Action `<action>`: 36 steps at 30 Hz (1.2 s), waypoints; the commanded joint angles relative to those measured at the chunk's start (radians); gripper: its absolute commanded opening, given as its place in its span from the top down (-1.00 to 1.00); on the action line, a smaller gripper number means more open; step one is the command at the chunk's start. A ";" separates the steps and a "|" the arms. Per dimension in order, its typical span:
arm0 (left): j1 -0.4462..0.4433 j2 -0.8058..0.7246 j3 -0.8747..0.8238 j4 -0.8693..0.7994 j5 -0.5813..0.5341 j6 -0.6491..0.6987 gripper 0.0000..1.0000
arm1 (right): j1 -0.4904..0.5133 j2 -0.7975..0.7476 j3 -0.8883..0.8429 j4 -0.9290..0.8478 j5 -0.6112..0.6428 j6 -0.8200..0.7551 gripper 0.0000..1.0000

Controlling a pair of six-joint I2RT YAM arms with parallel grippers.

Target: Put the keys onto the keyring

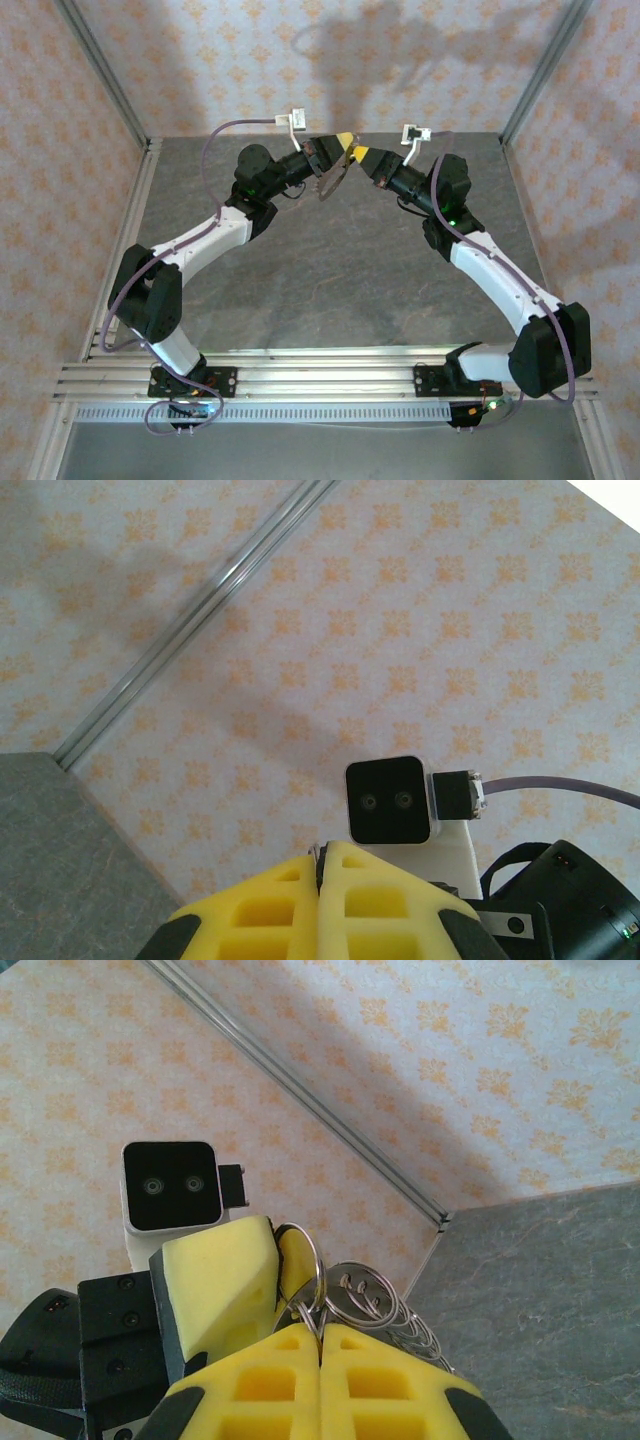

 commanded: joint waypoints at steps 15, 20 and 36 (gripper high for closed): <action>-0.013 0.000 0.023 0.074 0.017 -0.015 1.00 | 0.087 0.049 0.089 -0.010 0.008 -0.060 1.00; -0.013 0.006 0.022 0.080 0.011 -0.020 1.00 | 0.083 0.008 0.070 -0.084 0.043 -0.107 0.64; -0.013 0.015 0.034 0.088 0.021 -0.018 1.00 | -0.117 -0.241 0.019 -0.164 0.039 -0.091 0.14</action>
